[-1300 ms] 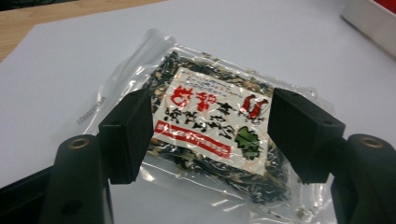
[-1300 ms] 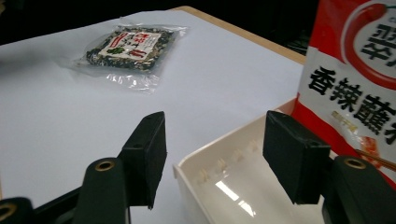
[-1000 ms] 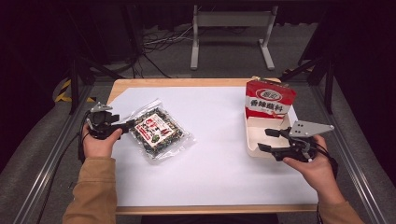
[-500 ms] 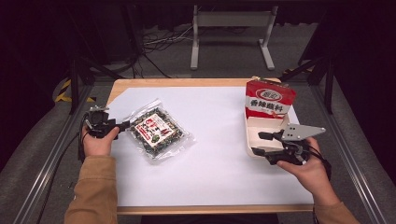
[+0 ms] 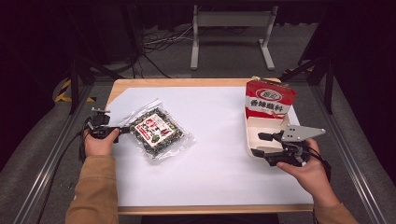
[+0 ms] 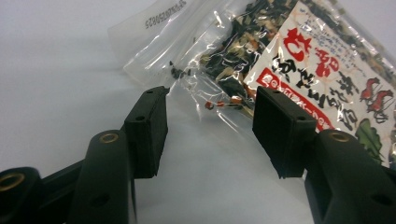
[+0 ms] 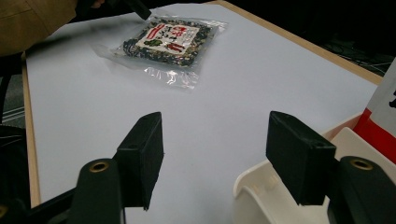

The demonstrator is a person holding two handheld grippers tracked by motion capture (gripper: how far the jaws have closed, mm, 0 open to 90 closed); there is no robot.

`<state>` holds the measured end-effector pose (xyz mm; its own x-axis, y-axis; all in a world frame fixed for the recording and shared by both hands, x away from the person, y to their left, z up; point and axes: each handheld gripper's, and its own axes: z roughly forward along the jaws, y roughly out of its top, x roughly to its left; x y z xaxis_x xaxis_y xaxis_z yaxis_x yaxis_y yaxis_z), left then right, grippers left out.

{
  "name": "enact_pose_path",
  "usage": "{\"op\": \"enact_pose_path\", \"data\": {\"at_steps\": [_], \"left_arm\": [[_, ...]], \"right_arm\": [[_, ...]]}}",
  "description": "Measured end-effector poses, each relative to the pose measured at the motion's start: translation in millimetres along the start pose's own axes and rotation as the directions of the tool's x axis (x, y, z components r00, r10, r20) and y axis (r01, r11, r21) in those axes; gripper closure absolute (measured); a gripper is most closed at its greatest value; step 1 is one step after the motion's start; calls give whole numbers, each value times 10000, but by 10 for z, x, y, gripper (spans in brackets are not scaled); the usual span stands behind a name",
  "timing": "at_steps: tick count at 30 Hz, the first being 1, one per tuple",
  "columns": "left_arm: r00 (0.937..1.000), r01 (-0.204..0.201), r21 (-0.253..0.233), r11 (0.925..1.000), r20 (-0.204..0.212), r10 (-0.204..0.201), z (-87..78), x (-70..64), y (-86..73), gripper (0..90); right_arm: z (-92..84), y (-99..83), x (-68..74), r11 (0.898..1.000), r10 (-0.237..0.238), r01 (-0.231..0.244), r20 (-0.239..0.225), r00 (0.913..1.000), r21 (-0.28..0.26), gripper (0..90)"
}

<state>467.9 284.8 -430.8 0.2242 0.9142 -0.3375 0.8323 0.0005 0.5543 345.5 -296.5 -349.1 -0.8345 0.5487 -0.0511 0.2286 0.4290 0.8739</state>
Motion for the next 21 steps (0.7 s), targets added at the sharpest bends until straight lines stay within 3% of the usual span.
{"op": "enact_pose_path", "data": {"at_steps": [9,18,21], "left_arm": [[9996,248,263,9993,108,-251,74,21,9,422],[9993,369,147,9992,49,-370,121,-22,38,410],[9979,652,-146,9978,18,-651,151,-13,55,393]], "right_arm": [[2,-6,8,10000,33,-33,16,10000,-17,359],[-20,-17,17,10000,65,-65,68,10000,-27,353],[-15,-22,18,10000,81,-81,65,9999,-8,353]]}}
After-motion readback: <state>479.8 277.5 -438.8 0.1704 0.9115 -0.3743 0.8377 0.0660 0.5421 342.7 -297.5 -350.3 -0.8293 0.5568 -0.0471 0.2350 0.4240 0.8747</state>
